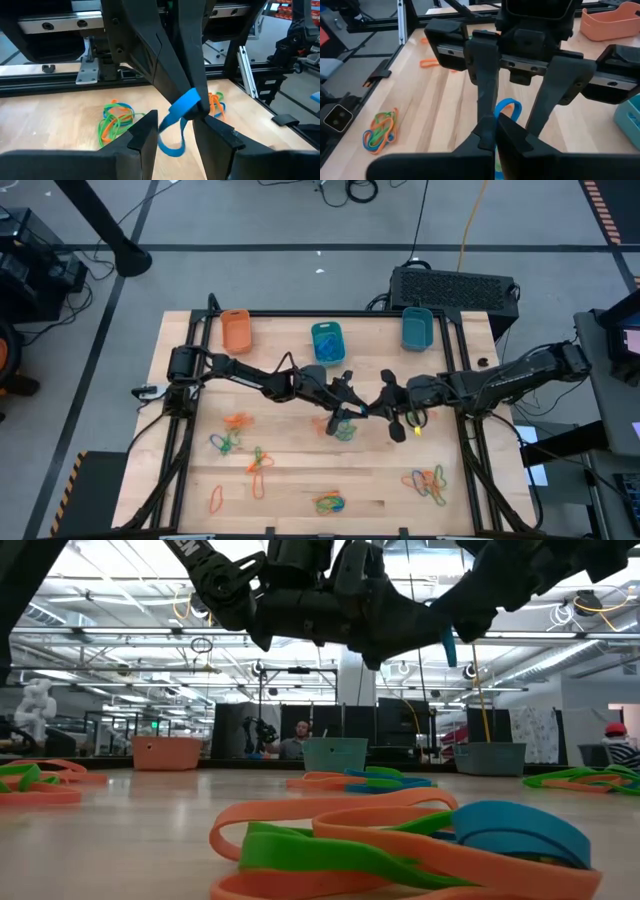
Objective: Sort rubber bands into baskets
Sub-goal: Put the blue rubber band into the light blue bin
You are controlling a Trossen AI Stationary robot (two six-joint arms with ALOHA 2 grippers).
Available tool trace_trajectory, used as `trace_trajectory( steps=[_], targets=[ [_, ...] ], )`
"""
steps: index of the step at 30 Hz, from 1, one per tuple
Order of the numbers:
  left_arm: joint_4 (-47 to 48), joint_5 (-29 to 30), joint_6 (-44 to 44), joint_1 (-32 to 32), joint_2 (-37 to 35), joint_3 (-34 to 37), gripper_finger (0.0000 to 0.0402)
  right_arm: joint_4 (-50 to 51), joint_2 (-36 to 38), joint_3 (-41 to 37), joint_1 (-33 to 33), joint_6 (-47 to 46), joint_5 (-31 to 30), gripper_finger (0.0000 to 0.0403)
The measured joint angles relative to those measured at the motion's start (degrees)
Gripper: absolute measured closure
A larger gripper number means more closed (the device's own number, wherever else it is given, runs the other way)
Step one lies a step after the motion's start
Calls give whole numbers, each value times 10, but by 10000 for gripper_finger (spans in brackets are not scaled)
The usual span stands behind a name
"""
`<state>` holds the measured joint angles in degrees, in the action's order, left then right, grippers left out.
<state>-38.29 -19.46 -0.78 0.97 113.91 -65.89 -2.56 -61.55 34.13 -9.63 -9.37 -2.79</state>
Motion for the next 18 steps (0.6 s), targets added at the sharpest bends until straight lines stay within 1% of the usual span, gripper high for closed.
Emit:
trace_trajectory(
  steps=[4, 6, 8, 12, 13, 18],
  targets=[
    [0, 0, 0, 0, 0, 0, 274, -5, -3, 0, 6, 0, 0, 402],
    [1, 1, 1, 0, 0, 0, 284, -6, -3, 0, 6, 0, -1, 402],
    [2, 8, 4, 0, 0, 0, 306, -8, -3, 0, 6, 2, -2, 402],
    [3, 17, 4, 0, 0, 0, 378, -10, -3, 0, 6, 2, -3, 403],
    [4, 18, 4, 0, 0, 0, 388, -10, -3, 0, 6, 2, -4, 402],
    [4, 23, 4, 0, 0, 0, 393, -9, -3, 0, 6, -7, -19, 384]
  ],
)
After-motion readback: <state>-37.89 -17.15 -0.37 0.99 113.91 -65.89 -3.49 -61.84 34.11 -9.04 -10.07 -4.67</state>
